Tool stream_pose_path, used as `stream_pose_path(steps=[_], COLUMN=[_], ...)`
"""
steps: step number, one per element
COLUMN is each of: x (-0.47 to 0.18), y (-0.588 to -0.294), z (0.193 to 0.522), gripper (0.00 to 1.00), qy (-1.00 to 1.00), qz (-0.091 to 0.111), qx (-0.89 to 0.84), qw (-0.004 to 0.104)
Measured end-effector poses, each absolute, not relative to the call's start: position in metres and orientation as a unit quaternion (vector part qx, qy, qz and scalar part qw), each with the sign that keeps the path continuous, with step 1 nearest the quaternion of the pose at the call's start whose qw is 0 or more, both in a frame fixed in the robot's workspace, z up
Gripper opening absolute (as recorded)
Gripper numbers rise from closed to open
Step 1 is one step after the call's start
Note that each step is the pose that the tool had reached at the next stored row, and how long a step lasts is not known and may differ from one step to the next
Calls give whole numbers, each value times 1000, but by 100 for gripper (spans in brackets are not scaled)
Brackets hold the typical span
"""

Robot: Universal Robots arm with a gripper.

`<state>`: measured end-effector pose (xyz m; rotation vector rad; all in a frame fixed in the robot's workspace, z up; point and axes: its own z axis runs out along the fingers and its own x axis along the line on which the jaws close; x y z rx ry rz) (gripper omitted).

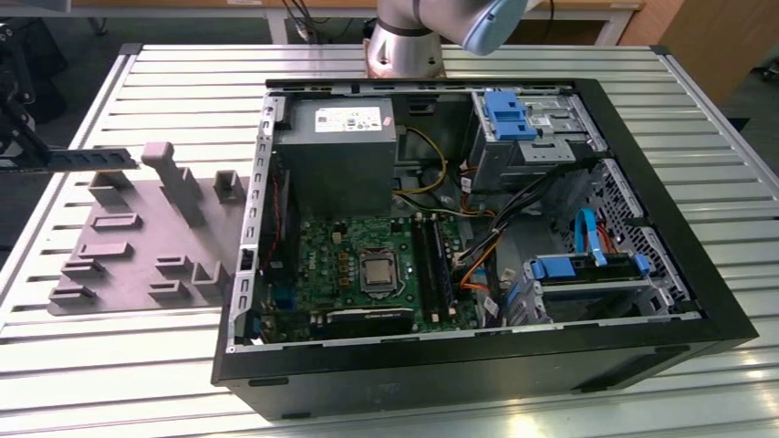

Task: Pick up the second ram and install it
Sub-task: 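Pick up the second ram and move it above second insertion slot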

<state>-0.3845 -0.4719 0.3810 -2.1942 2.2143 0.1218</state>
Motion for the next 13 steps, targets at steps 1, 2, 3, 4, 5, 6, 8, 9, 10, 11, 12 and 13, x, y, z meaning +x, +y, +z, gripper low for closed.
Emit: stream_pose_path(steps=[1, 2, 3, 4, 5, 6, 8, 9, 10, 11, 12, 13], x=[-384, -383, -382, -382, -381, -380, -379, -378, -377, -376, -375, -374], y=[-472, -472, -472, -472, -472, -472, -472, -472, -472, -472, -472, -472], z=[381, 381, 381, 381, 381, 381, 381, 381, 381, 381, 381, 381], gripper=[14, 14, 14, 14, 14, 14, 14, 14, 14, 14, 14, 14], qy=[710, 710, 710, 710, 710, 710, 710, 710, 710, 710, 710, 710], qz=[39, 39, 39, 39, 39, 39, 39, 39, 39, 39, 39, 39], qx=[-703, -703, -703, -703, -703, -703, -703, -703, -703, -703, -703, -703], qw=[11, 11, 11, 11, 11, 11, 11, 11, 11, 11, 11, 11])
